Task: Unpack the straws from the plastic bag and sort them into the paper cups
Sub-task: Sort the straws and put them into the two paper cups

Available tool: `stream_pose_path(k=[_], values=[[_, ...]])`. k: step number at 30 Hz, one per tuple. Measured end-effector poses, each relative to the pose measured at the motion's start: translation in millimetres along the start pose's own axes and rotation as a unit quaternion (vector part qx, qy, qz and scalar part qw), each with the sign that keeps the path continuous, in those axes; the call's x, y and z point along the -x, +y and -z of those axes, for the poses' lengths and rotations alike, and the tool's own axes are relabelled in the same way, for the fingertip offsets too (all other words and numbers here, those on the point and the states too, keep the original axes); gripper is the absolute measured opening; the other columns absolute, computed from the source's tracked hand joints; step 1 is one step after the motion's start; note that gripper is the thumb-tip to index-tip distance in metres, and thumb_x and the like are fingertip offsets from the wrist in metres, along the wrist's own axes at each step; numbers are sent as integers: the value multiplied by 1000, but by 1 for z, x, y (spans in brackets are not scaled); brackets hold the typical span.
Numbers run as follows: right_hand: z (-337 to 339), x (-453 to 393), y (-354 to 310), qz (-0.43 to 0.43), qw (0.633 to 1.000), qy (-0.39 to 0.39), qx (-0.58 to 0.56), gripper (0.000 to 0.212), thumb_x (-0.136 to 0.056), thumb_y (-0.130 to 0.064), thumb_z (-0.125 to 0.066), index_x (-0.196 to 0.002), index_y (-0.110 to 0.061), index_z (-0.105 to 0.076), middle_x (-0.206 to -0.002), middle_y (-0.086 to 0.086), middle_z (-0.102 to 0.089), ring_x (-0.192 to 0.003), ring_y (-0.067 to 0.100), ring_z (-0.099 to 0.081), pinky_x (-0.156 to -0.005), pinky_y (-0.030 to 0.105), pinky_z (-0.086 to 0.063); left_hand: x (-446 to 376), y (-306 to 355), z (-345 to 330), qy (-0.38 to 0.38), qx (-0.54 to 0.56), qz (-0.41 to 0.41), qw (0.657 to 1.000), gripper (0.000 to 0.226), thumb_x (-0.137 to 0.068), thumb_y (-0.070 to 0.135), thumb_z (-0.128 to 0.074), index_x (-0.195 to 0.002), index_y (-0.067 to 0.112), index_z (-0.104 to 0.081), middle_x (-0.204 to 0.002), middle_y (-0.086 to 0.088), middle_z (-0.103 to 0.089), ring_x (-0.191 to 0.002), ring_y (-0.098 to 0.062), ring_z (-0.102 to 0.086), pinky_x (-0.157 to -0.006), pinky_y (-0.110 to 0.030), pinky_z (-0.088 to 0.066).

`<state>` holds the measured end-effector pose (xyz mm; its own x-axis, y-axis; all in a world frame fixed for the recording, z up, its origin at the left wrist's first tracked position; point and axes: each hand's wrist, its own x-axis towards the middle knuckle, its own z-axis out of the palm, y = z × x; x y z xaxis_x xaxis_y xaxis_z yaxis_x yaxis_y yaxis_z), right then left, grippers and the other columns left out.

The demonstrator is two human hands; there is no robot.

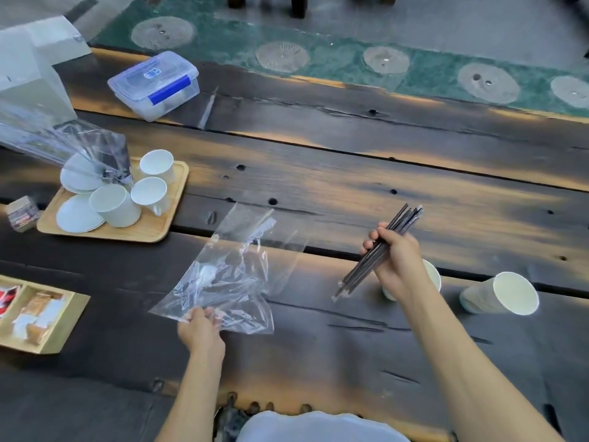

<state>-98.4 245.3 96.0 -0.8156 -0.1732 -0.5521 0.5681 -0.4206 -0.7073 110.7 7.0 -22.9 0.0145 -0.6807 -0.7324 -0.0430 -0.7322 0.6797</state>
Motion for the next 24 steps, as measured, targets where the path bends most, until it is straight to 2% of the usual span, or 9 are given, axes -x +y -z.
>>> stream_pose_path(k=[3,6,9,11,13,15,19,21,24], values=[[12,-13,33,-84,993,25,83,18,-97,-1,-44,-85,-14,-48,-60,5,-49,-49,19,-49,-52,30,-47,-4,-12,-5,-18,8,28,999,11,-100,4,-48,-91,9,-52,-79,-8,-56,-63,-16,-56,-46,-20,-51],[22,-24,67,-186,967,42,170,24,-100,-6,-42,-78,-13,-48,-63,4,-49,-45,16,-53,-50,28,-48,0,-23,-6,-41,5,48,998,6,-100,7,-52,-95,5,-53,-81,-9,-58,-68,-17,-60,-50,-22,-55],[33,-33,89,-225,946,74,223,25,-99,-5,-43,-77,-14,-49,-66,5,-51,-50,17,-53,-54,29,-43,12,-30,-7,-63,1,84,994,28,-97,23,-60,-108,-2,-56,-94,-12,-62,-86,-22,-66,-77,-31,-59],[40,-38,98,-226,941,95,234,20,-96,-1,-46,-82,-15,-49,-67,6,-53,-47,16,-54,-52,26,-44,23,-35,-7,-89,-29,133,987,47,-93,38,-63,-118,-2,-55,-107,-14,-61,-103,-27,-62,-98,-43,-52],[44,-41,104,-216,941,114,235,20,-92,6,-46,-83,-11,-48,-66,9,-52,-47,18,-53,-44,24,-46,38,-44,-8,-105,-79,174,976,56,-89,47,-64,-119,1,-52,-112,-14,-59,-107,-29,-58,-102,-47,-48],[48,-44,108,-199,938,131,253,20,-89,12,-46,-81,-7,-47,-65,12,-50,-52,20,-51,-43,25,-48,56,-57,-7,-124,-144,214,958,50,-90,45,-64,-119,6,-51,-112,-12,-58,-107,-30,-58,-101,-47,-48],[53,-44,113,-181,908,130,355,8,-82,4,-51,-87,-2,-54,-72,16,-56,-63,27,-56,-58,35,-47,85,-80,-11,-186,-301,268,896,24,-95,14,-62,-116,4,-58,-108,-14,-64,-103,-31,-61,-94,-44,-48],[54,-42,114,-172,897,142,381,7,-81,-1,-52,-86,-5,-52,-81,18,-59,-79,33,-61,-64,39,-52,92,-86,-17,-225,-384,240,863,15,-95,9,-58,-109,7,-63,-102,-11,-66,-93,-28,-63,-86,-39,-51],[53,-39,115,-155,900,148,379,6,-85,-6,-49,-83,-12,-48,-77,12,-55,-66,25,-54,-53,28,-43,95,-92,-34,-255,-461,136,839,22,-94,1,-48,-107,11,-64,-89,-7,-64,-70,-18,-58,-62,-26,-47]])
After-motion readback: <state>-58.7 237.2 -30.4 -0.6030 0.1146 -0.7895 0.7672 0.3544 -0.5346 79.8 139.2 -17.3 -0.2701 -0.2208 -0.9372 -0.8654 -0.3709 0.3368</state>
